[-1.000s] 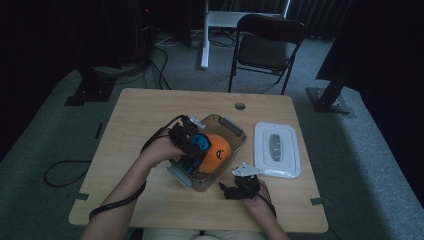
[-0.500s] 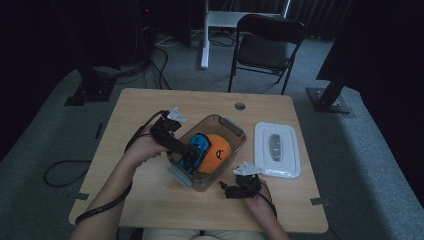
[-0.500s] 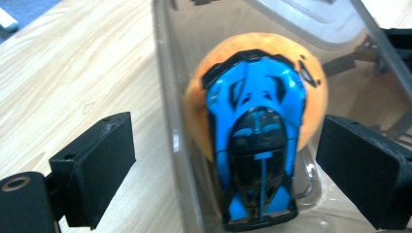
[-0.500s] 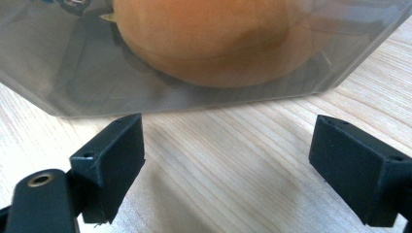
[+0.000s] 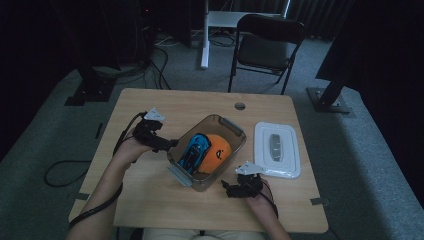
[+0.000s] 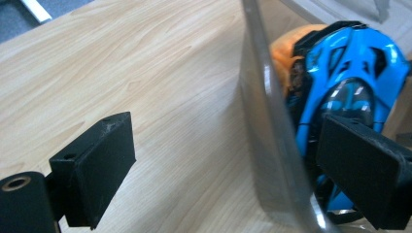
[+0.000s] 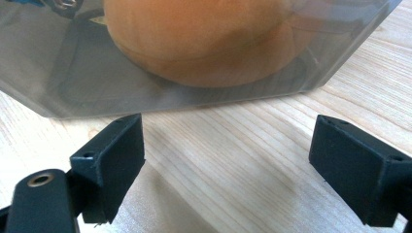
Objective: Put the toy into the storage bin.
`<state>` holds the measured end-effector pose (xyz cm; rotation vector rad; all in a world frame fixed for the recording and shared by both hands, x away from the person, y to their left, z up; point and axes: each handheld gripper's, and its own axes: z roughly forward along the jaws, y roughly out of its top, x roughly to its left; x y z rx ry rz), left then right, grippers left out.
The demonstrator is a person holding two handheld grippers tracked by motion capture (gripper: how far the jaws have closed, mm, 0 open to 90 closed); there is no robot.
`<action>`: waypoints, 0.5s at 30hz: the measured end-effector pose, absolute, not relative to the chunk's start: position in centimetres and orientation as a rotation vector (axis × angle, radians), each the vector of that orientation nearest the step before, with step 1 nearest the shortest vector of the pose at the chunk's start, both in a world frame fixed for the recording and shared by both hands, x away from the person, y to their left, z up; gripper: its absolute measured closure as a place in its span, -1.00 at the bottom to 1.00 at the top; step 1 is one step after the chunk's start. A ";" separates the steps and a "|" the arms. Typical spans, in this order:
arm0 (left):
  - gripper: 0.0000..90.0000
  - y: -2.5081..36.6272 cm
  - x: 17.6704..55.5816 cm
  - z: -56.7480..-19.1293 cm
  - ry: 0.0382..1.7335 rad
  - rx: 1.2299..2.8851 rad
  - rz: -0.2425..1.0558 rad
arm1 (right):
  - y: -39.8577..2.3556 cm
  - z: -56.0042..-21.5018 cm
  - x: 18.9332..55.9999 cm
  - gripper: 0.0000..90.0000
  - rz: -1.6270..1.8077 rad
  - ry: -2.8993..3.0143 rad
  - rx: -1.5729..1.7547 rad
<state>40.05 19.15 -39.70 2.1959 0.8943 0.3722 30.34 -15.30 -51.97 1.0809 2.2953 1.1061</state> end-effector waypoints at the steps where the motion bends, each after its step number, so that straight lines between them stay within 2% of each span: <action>1: -0.83 19.4 40.1 -39.9 0.894 2.178 0.370 | -15.3 -52.0 30.4 -0.73 1.106 2.295 1.081; 10: -0.83 20.6 40.3 -40.6 0.897 2.122 0.351 | -15.3 -52.1 30.4 -0.73 1.092 2.300 1.084; 15: -0.83 21.7 41.0 -41.7 0.965 2.110 0.402 | -15.3 -52.1 30.5 -0.73 1.096 2.297 1.090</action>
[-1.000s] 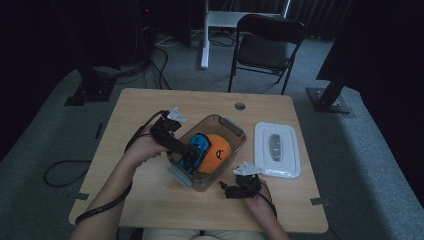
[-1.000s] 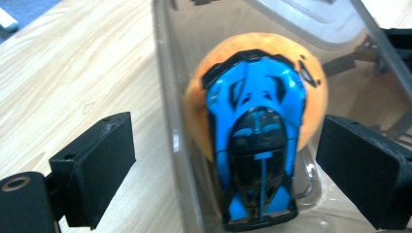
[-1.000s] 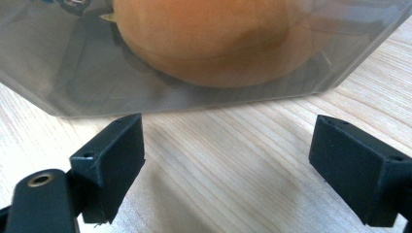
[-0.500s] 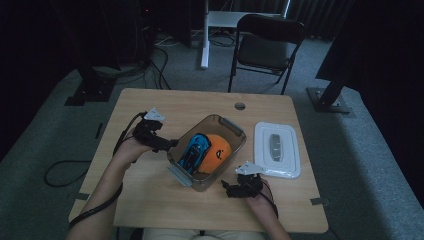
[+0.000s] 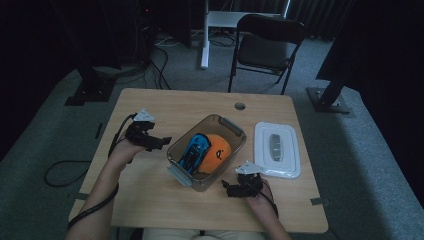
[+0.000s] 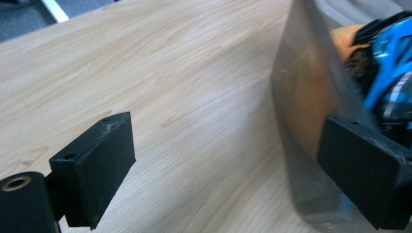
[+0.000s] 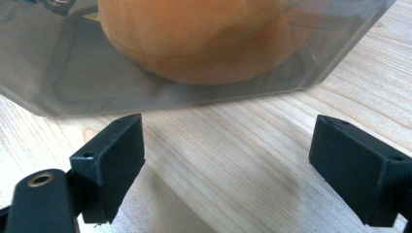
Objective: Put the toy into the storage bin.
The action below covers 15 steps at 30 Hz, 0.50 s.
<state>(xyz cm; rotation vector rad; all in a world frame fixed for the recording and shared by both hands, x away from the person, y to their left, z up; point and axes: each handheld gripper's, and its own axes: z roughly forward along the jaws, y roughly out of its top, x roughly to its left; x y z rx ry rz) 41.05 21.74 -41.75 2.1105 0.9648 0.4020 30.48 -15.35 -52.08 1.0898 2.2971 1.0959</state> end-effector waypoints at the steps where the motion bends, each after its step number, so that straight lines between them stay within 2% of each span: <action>1: -0.83 21.9 41.2 -42.1 0.978 2.108 0.407 | -15.4 -52.1 30.5 -0.73 1.096 2.296 1.090; 15: -0.83 22.8 43.7 -47.3 1.049 2.082 0.342 | -16.2 -51.6 31.4 -0.72 1.113 2.248 1.151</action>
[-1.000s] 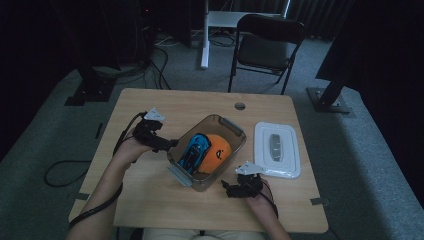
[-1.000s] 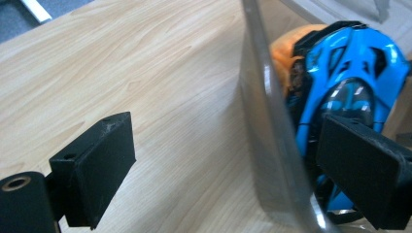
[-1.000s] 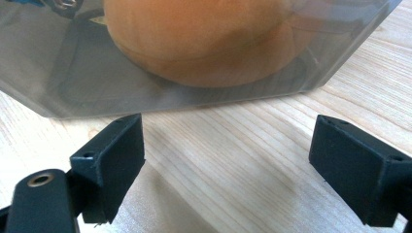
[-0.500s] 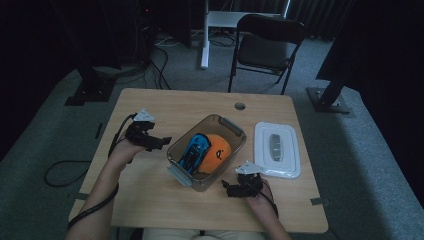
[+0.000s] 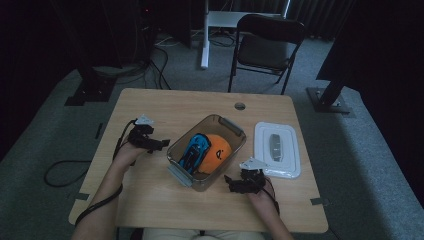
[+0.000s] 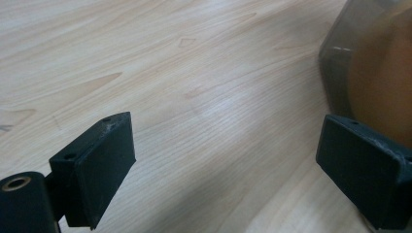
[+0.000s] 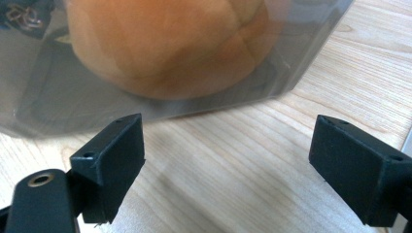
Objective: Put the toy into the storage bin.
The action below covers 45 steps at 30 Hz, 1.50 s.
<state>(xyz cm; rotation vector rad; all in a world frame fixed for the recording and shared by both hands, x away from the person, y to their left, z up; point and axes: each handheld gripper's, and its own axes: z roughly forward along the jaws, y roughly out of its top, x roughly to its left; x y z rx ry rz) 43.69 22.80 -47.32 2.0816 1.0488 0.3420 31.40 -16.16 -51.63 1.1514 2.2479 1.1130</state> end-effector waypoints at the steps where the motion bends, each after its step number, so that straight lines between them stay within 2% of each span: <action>1: -0.83 22.8 43.7 -47.3 1.049 2.082 0.342 | -16.2 -51.6 31.5 -0.70 1.112 2.243 1.160; 8: -0.83 21.6 44.9 -49.7 1.067 2.119 0.338 | -16.9 -51.4 32.3 -0.70 1.116 2.170 1.245; 21: -0.83 19.0 45.7 -50.2 0.997 2.169 0.316 | -16.9 -51.4 33.5 -0.70 1.063 2.107 1.329; 27: -0.83 18.0 45.0 -50.0 0.945 2.167 0.308 | -17.1 -51.2 33.5 -0.70 1.088 2.090 1.348; 30: -0.82 17.8 44.6 -49.9 0.958 2.163 0.336 | -17.0 -51.1 33.5 -0.70 1.072 2.088 1.341; 45: -0.83 17.7 40.8 -50.1 0.963 2.146 0.298 | -16.9 -51.3 33.5 -0.68 1.097 2.117 1.333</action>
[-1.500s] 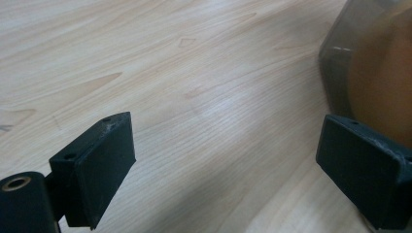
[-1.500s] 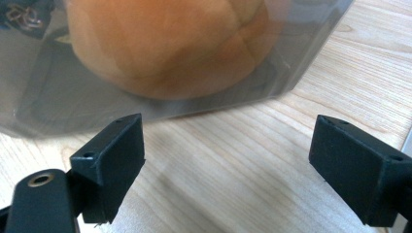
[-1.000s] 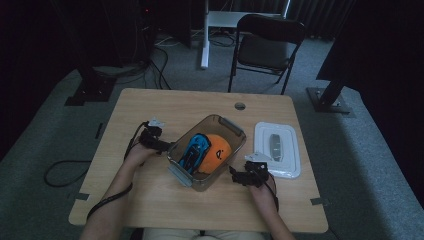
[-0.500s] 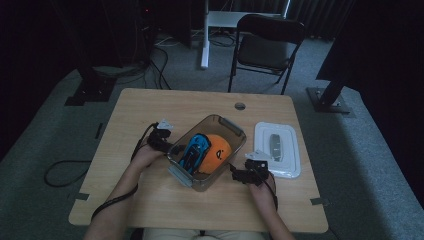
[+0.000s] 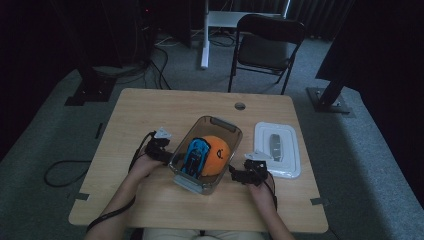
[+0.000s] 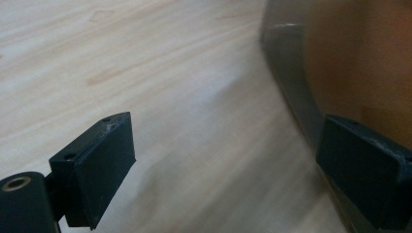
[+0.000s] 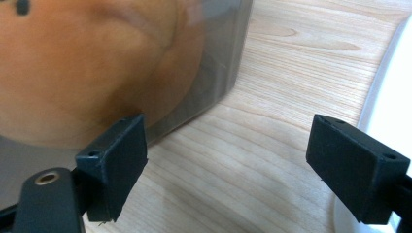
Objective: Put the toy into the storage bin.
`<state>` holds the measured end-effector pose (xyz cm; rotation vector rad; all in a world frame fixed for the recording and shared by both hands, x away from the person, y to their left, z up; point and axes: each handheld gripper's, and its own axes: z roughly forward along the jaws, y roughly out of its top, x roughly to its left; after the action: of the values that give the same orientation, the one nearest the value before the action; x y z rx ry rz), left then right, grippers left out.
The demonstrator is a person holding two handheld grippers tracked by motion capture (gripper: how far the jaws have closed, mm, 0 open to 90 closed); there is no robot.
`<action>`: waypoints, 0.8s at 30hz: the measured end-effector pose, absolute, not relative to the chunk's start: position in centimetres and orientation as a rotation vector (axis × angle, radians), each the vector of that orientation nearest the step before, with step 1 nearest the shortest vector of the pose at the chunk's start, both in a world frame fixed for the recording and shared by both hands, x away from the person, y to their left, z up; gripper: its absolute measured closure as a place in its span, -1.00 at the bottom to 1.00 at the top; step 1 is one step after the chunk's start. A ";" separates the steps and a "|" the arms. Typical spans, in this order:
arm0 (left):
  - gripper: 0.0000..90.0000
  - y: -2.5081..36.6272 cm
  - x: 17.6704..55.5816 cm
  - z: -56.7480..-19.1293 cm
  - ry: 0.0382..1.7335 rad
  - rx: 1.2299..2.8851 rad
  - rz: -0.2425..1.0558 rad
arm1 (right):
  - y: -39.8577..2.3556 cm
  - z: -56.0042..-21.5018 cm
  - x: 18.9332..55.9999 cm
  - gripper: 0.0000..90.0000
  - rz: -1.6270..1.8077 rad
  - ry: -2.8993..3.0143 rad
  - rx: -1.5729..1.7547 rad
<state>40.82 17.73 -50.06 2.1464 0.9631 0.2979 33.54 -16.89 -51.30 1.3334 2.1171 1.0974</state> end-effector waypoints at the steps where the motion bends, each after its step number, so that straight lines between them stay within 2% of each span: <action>1: -0.83 17.6 40.5 -50.0 0.970 2.154 0.292 | -16.9 -51.3 33.5 -0.68 1.098 2.119 1.333; 18: -0.83 16.4 36.5 -49.9 0.979 2.181 0.441 | -17.8 -50.9 33.8 -0.66 1.130 2.189 1.276; 24: -0.83 15.8 35.7 -50.1 0.960 2.179 0.411 | -18.9 -50.2 33.0 -0.71 1.148 2.205 1.242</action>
<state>35.66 15.77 -50.11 2.1786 0.9602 0.4111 32.96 -18.85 -50.22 1.2425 2.2052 1.1479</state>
